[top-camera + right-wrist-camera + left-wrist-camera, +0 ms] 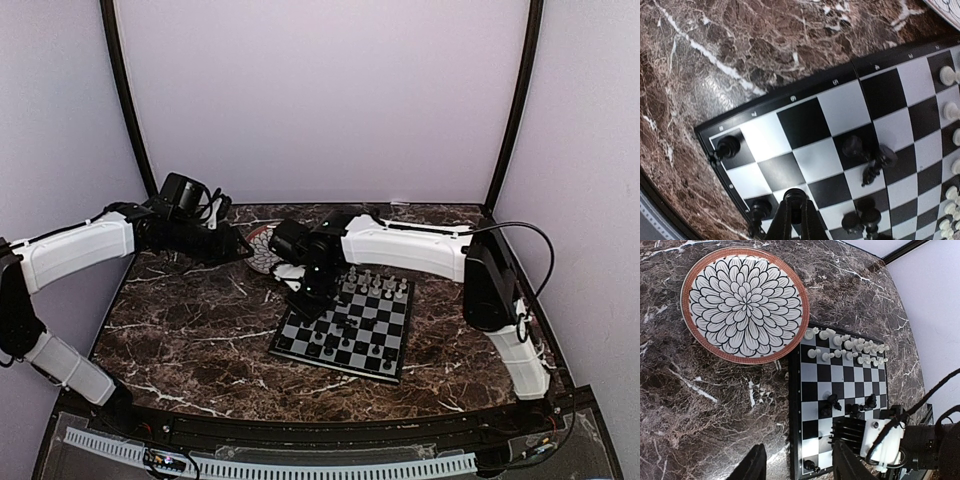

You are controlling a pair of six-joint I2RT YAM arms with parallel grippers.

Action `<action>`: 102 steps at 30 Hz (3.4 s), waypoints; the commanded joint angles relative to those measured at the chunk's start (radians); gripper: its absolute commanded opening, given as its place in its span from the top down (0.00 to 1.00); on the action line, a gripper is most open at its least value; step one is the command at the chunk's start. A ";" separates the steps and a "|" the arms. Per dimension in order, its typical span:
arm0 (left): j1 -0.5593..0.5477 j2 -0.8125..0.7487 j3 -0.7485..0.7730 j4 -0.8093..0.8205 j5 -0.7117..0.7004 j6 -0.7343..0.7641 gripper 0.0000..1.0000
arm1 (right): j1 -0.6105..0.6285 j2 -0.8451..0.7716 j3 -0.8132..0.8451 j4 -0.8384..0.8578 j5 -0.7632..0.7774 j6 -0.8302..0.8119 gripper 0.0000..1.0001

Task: Set up the chess pieces on the board
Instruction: Place the pawn at g7, then pick up the queen from the chessboard.

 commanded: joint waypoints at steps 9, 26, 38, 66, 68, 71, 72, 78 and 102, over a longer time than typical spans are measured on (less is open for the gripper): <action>-0.002 -0.115 -0.087 -0.032 -0.027 0.060 0.52 | 0.021 0.081 0.106 -0.046 -0.056 0.020 0.99; -0.002 -0.102 -0.077 -0.040 -0.020 0.060 0.51 | 0.022 0.106 0.076 -0.048 -0.042 0.017 0.92; -0.001 -0.109 -0.080 -0.037 -0.015 0.052 0.51 | 0.003 0.087 0.110 -0.037 -0.048 0.021 0.78; -0.091 0.050 0.061 0.040 0.137 0.161 0.53 | -0.219 -0.285 -0.512 0.234 -0.013 -0.062 0.76; -0.105 0.065 0.077 0.021 0.137 0.172 0.53 | -0.219 -0.268 -0.503 0.240 -0.031 -0.065 0.75; -0.115 0.074 0.081 0.018 0.138 0.168 0.53 | -0.218 -0.251 -0.487 0.239 -0.063 -0.066 0.75; -0.117 0.077 0.081 0.020 0.138 0.166 0.53 | -0.219 -0.251 -0.484 0.239 -0.067 -0.067 0.74; -0.118 0.083 0.082 0.026 0.137 0.166 0.53 | -0.219 -0.239 -0.486 0.248 -0.096 -0.070 0.74; -0.120 0.124 0.079 0.054 0.170 0.155 0.53 | -0.219 -0.160 -0.477 0.256 -0.157 -0.078 0.93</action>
